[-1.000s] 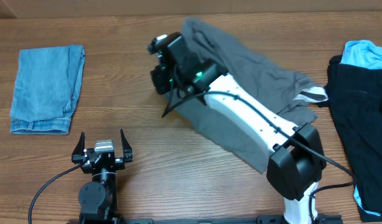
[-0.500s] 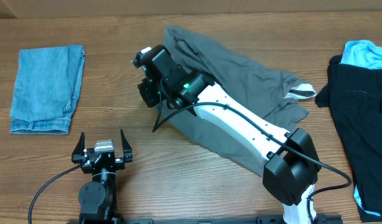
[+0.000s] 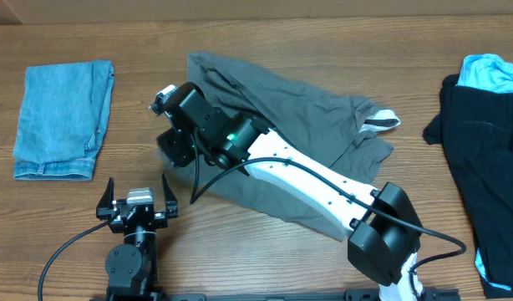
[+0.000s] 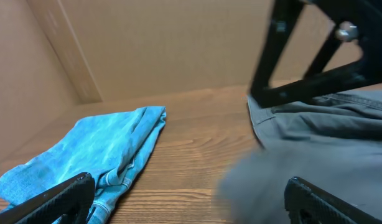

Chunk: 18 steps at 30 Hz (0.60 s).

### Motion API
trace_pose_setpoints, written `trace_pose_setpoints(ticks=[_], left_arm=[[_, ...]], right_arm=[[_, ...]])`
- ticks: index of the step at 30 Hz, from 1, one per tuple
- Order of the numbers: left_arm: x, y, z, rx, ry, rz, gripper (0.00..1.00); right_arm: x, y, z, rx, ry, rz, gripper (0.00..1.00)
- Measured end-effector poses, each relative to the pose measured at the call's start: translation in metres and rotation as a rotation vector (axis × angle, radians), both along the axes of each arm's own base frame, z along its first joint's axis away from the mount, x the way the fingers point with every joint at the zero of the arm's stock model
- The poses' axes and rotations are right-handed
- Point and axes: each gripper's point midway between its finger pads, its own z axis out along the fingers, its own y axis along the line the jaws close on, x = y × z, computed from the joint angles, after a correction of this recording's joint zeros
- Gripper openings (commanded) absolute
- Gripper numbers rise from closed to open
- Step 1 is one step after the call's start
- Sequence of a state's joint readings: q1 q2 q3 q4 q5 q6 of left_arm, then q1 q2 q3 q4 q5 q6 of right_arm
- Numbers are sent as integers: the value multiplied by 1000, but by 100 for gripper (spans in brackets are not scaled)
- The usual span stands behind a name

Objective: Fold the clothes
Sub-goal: 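Drag the grey pants with the right gripper to table center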

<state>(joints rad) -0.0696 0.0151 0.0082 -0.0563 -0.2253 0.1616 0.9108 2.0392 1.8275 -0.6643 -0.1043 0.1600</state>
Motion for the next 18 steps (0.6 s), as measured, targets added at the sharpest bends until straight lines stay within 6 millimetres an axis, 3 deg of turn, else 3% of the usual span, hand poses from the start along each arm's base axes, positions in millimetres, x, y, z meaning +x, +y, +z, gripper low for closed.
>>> trace_pose_setpoints(ticks=[5, 9, 12, 14, 15, 18], left_arm=[[0, 0, 0, 0, 0, 0, 100], [0, 0, 0, 0, 0, 0, 100], [0, 0, 0, 0, 0, 0, 100], [0, 0, 0, 0, 0, 0, 100], [0, 0, 0, 0, 0, 0, 100], [0, 0, 0, 0, 0, 0, 100]], right_arm=[[8, -10, 13, 11, -16, -22, 100], [22, -51, 56, 31, -42, -94, 100], [30, -115, 89, -6, -43, -207, 100], [36, -157, 99, -47, -31, -289, 100], [44, -191, 104, -76, -24, -366, 100], [44, -245, 86, -174, 89, -492, 100]])
